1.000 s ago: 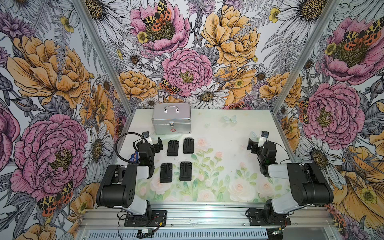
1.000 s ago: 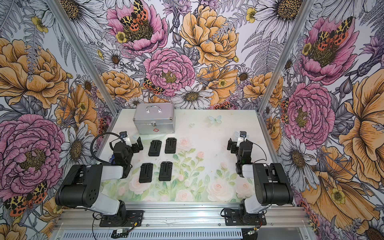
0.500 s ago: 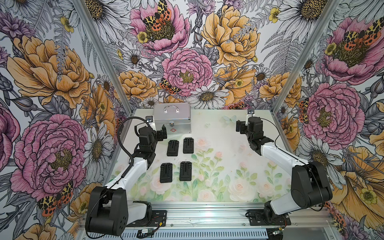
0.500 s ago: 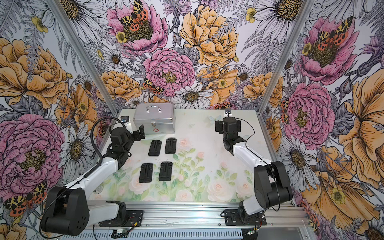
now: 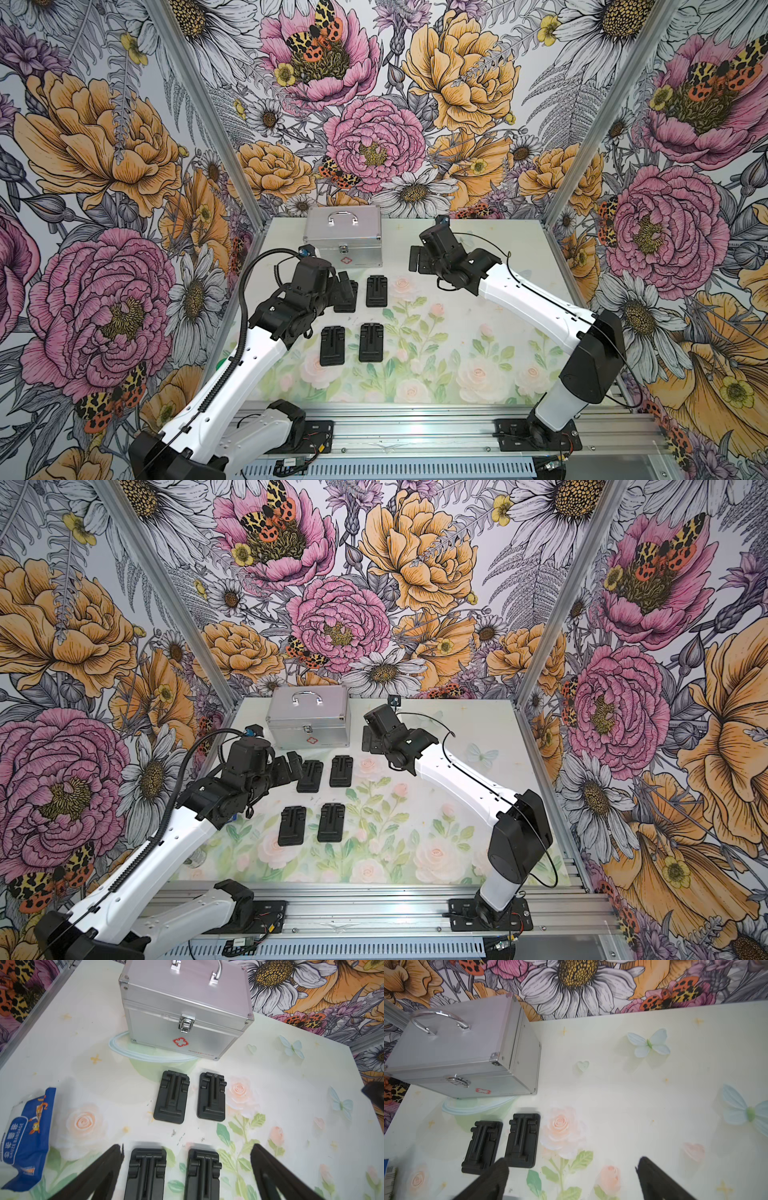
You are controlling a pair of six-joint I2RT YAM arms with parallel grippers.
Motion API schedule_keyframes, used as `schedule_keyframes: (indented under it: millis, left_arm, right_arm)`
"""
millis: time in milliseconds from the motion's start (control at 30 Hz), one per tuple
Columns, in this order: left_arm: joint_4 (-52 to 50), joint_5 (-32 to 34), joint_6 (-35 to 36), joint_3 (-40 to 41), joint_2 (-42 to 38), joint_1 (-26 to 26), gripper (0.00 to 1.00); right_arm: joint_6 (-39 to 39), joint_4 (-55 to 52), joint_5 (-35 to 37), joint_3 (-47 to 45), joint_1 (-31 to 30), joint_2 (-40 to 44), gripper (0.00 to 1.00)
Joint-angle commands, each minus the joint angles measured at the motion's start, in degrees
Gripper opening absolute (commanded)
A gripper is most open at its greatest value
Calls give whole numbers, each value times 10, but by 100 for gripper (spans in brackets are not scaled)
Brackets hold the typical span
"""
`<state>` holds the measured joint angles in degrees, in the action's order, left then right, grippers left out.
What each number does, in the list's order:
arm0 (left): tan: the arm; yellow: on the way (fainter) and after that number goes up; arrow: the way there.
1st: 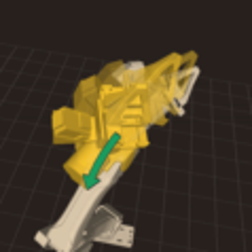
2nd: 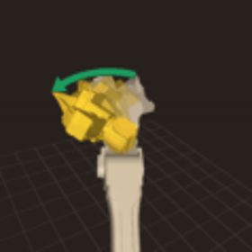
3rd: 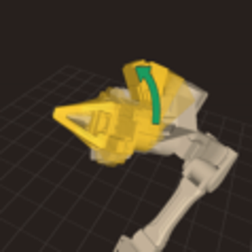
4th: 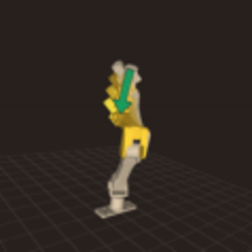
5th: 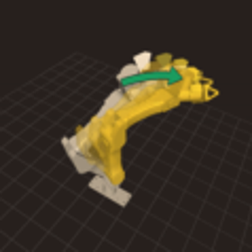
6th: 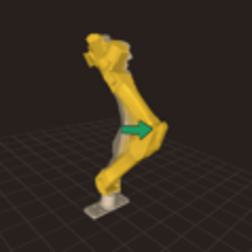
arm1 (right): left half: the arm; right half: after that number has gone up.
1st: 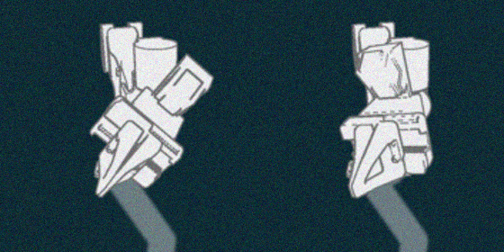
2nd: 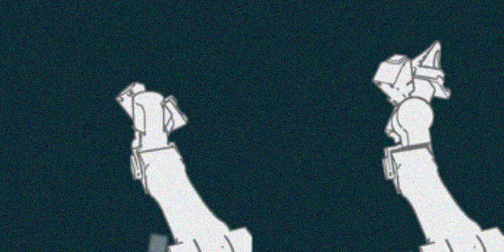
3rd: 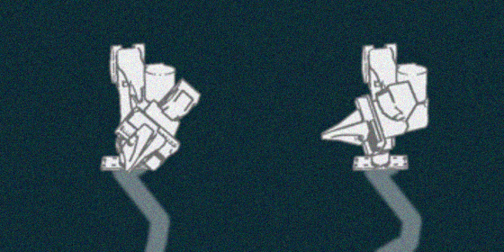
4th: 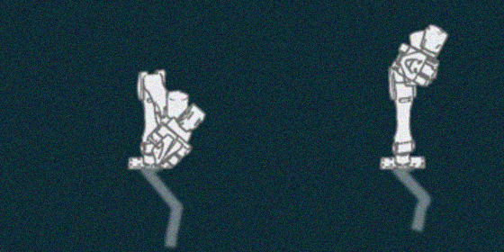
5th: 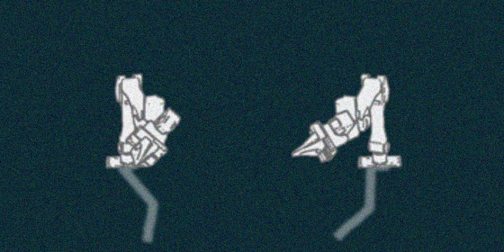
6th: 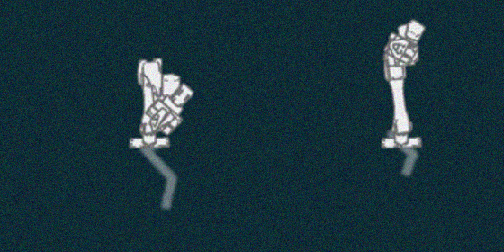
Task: Open the phone stand
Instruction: Pick up the phone stand at the center of the board.
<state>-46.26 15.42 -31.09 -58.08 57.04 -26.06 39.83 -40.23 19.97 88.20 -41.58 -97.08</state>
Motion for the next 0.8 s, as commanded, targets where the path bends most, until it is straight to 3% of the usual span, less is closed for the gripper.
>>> schedule_keyframes:
  millis: [0, 167, 333, 567, 767]
  left_arm:
    - [-130, -15, -98, -3, -49, -20, 99]
    - [-211, -3, -150, 13, -123, -39, 99]
    - [-267, -3, -179, 11, -195, -39, 99]
    - [-325, 4, -177, -15, -234, -39, 99]
    - [-343, 4, -162, -16, -250, -39, 99]
  right_arm:
    - [103, -115, -58, 29, -35, -52, 99]
    - [130, -226, -65, 132, -108, -168, 99]
    - [163, -265, -58, 188, -164, -223, 95]
    - [188, -307, -70, 283, -213, -307, 64]
    - [210, -334, -70, 337, -234, -357, 58]
